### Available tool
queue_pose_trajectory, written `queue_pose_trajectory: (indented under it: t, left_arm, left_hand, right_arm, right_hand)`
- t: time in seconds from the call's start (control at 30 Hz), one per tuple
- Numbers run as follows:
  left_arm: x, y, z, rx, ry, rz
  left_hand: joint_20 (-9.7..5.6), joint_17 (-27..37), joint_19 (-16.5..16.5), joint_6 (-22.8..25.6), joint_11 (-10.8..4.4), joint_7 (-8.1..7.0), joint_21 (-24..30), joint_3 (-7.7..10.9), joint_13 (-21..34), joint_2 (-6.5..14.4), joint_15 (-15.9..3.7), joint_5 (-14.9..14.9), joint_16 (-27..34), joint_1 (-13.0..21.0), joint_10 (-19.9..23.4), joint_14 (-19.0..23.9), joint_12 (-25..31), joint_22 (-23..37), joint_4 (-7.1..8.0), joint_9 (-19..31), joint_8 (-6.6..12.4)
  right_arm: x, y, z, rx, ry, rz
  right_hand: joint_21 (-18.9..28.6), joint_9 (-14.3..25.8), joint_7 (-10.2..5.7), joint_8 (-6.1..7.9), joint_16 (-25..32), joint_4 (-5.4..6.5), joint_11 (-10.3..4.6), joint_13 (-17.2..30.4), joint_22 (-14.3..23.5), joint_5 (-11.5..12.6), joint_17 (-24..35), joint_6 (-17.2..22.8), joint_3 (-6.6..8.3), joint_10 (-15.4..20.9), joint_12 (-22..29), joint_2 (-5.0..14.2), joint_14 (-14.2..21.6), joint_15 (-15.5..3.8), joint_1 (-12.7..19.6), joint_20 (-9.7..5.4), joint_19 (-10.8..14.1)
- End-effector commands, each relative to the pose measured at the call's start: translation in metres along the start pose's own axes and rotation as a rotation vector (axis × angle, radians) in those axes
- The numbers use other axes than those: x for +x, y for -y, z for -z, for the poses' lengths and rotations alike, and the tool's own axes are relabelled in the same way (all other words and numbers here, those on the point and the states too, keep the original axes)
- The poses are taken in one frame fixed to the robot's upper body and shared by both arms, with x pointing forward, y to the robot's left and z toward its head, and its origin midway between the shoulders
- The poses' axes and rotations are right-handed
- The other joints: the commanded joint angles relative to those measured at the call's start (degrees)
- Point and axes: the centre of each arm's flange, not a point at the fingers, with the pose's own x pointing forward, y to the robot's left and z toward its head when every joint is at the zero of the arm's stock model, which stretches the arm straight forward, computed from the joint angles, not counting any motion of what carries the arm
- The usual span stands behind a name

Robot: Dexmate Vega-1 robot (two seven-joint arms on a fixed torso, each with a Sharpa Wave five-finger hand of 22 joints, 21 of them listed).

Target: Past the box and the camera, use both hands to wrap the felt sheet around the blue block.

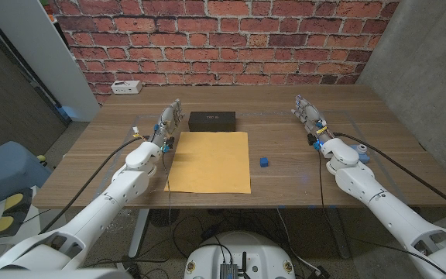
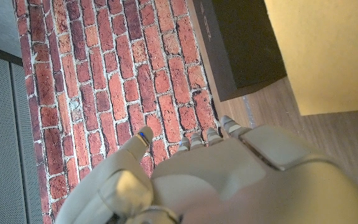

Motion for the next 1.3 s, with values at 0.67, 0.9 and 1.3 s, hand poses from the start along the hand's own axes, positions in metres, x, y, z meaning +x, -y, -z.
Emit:
queue_pose_trajectory:
  t: [0.67,0.9,1.3]
  left_arm:
    - [-0.009,0.005,-0.015,0.354,-0.076,-0.006]
    - [-0.013,0.008,-0.02,0.415,-0.07,-0.001]
    - [-0.026,0.01,-0.027,0.546,-0.062,-0.025]
  left_hand:
    - [0.94,0.36,2.16,1.63,3.8,0.06,0.63,0.48,0.34,2.43,2.53,0.09,0.87,0.06,-0.77,0.43,1.21,0.21,0.31,0.38,1.48]
    - [1.1,0.31,3.16,4.52,3.4,0.33,0.72,0.74,0.34,2.44,2.42,0.06,0.92,0.09,1.69,2.16,1.66,0.22,-0.01,0.37,1.7]
    - [7.61,0.1,4.61,11.35,3.52,-0.29,0.61,1.44,0.43,1.76,4.44,-0.55,0.79,1.54,7.13,6.26,2.26,0.36,-2.31,0.46,1.95]
  right_arm:
    - [-0.022,-0.019,-0.032,-0.382,-0.189,-0.052]
    - [-0.031,-0.026,-0.036,-0.467,-0.21,-0.058]
    - [-0.047,-0.043,-0.034,-0.551,-0.227,-0.061]
  right_hand:
    - [0.57,0.57,0.68,1.9,1.21,0.07,0.72,0.26,0.59,0.79,0.49,6.69,1.1,3.73,1.02,1.3,2.43,1.26,1.9,2.11,0.64]
    - [0.73,0.6,0.27,1.81,1.44,0.05,0.5,0.29,0.6,0.95,0.53,7.13,1.52,4.46,1.16,1.46,3.23,0.98,2.46,2.06,0.99]
    - [0.79,0.63,-0.21,1.63,1.44,-0.04,0.08,0.32,0.6,1.11,0.55,7.41,2.03,4.84,1.13,1.54,3.52,0.75,3.21,1.92,1.15]
